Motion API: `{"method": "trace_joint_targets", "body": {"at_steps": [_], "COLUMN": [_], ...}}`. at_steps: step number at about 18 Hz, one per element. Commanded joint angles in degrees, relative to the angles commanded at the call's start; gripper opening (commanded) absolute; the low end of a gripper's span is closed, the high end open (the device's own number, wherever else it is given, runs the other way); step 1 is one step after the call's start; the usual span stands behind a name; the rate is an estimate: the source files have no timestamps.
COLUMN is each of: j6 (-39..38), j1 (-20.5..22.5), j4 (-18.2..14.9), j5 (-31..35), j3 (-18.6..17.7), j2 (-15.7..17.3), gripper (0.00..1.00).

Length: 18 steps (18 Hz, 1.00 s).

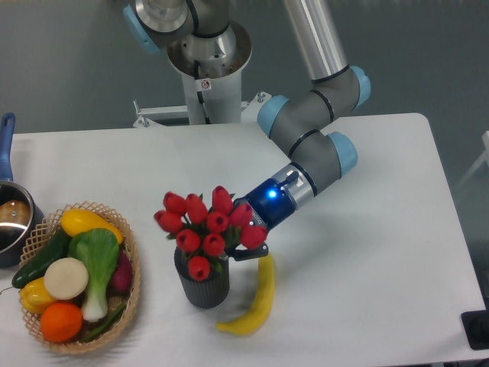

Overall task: Insert the flowers into the vase
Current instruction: 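Push the tulips further down into the vase and open the gripper, then lift the open gripper up away from the tulips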

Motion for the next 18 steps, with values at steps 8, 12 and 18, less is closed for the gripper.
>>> {"method": "trace_joint_targets", "body": {"at_steps": [8,12,18], "j6": [0.00,-0.09,-0.53], "j1": [0.00,0.00,0.53], "j4": [0.00,-0.09,-0.09], "j5": [-0.09,0.00,0.87], "j3": [0.00,0.17,0.79], "j2": [0.09,0.26,0.97], "gripper": [0.85,0.93,0.99]}}
